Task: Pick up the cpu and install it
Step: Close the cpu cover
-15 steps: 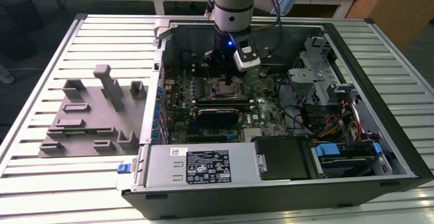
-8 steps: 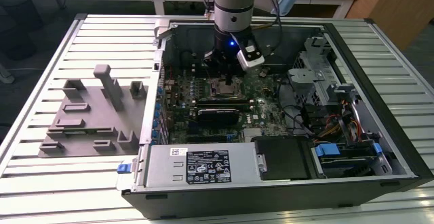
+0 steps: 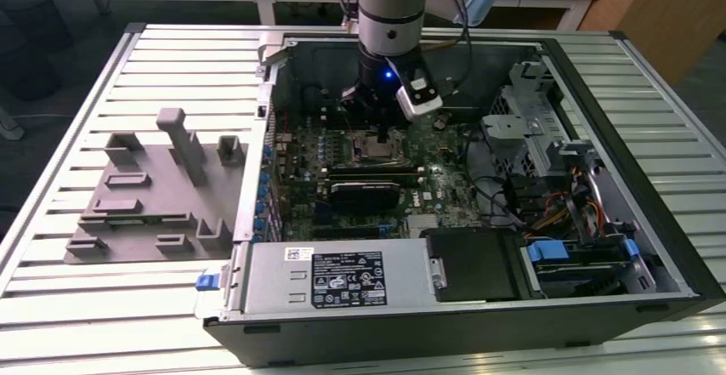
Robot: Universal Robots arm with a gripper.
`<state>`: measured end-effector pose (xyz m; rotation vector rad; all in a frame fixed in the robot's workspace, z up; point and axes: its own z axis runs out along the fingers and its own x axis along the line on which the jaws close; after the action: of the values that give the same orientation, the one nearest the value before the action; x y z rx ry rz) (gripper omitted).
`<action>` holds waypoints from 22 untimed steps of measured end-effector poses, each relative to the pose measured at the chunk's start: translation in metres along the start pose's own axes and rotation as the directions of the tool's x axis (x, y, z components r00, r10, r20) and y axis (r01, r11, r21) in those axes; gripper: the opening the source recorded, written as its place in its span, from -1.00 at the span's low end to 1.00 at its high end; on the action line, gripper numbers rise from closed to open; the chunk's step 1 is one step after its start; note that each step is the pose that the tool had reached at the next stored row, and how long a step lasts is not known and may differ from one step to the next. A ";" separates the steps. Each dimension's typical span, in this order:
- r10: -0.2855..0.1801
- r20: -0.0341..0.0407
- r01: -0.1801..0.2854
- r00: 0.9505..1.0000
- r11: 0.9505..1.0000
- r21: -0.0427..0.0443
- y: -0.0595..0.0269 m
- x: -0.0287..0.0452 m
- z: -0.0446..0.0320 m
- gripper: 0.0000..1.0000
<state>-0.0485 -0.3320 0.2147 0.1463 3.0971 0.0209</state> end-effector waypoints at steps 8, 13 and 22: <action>0.000 0.000 0.000 1.000 1.000 0.000 -0.0005 0.0019 0.0003 -0.79; 0.000 0.000 0.000 1.000 1.000 0.000 -0.0010 0.0070 0.0004 -0.79; 0.000 0.000 0.000 1.000 1.000 -0.001 -0.0023 0.0165 0.0016 -0.79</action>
<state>-0.0650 -0.3327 0.2124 0.1462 3.0971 0.0223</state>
